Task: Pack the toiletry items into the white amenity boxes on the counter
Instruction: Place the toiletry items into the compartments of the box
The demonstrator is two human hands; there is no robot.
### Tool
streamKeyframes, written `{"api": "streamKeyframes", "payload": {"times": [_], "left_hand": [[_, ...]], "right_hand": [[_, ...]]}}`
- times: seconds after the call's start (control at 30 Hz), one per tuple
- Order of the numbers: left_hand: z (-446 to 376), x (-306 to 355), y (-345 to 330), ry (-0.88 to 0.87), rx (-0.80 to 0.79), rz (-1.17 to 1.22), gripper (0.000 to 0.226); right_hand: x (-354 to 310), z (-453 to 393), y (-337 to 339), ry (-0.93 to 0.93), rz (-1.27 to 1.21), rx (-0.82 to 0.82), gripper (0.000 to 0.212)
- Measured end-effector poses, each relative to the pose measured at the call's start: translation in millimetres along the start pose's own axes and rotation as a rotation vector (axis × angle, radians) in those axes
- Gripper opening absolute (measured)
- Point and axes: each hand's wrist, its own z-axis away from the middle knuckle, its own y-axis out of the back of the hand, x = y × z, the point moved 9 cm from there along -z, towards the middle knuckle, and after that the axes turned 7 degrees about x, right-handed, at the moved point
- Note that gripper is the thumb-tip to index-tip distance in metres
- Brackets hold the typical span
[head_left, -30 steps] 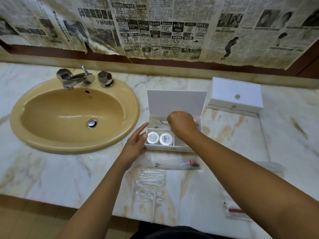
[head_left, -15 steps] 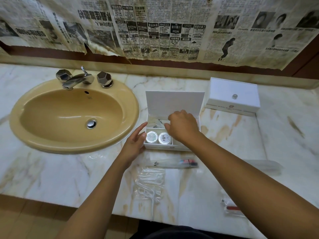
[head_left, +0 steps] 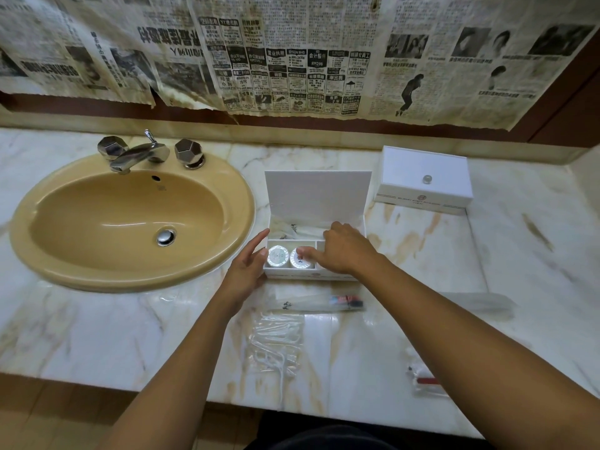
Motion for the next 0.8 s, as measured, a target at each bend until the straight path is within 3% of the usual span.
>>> {"api": "streamKeyframes", "payload": {"times": [0.1,0.27,0.43,0.53,0.67,0.8], "left_hand": [[-0.1,0.7,-0.7,-0.005,0.000,0.000,0.038],[-1.8,0.5,0.7,-0.010,0.009,0.000,0.039],[-0.9,0.1,0.6,-0.020,0.011,0.001,0.040],[-0.8,-0.5,0.5,-0.022,0.008,-0.011,0.040],[-1.3,-1.7,0.5,-0.020,0.015,-0.031,0.039],[-0.9,-2.6,0.3,-0.016,0.012,-0.027,0.039]], "right_hand": [[2.3,2.2,1.3,0.000,-0.052,0.074,0.075],[-11.5,21.5,15.8,0.097,-0.105,0.343,0.057],[-46.0,64.0,25.2,0.340,-0.336,0.565,0.030],[-62.6,77.8,8.2,0.430,-0.326,0.432,0.027],[-60.7,77.0,-29.4,0.374,-0.191,0.137,0.034],[-52.5,74.2,-52.8,0.354,-0.030,0.042,0.037]]}}
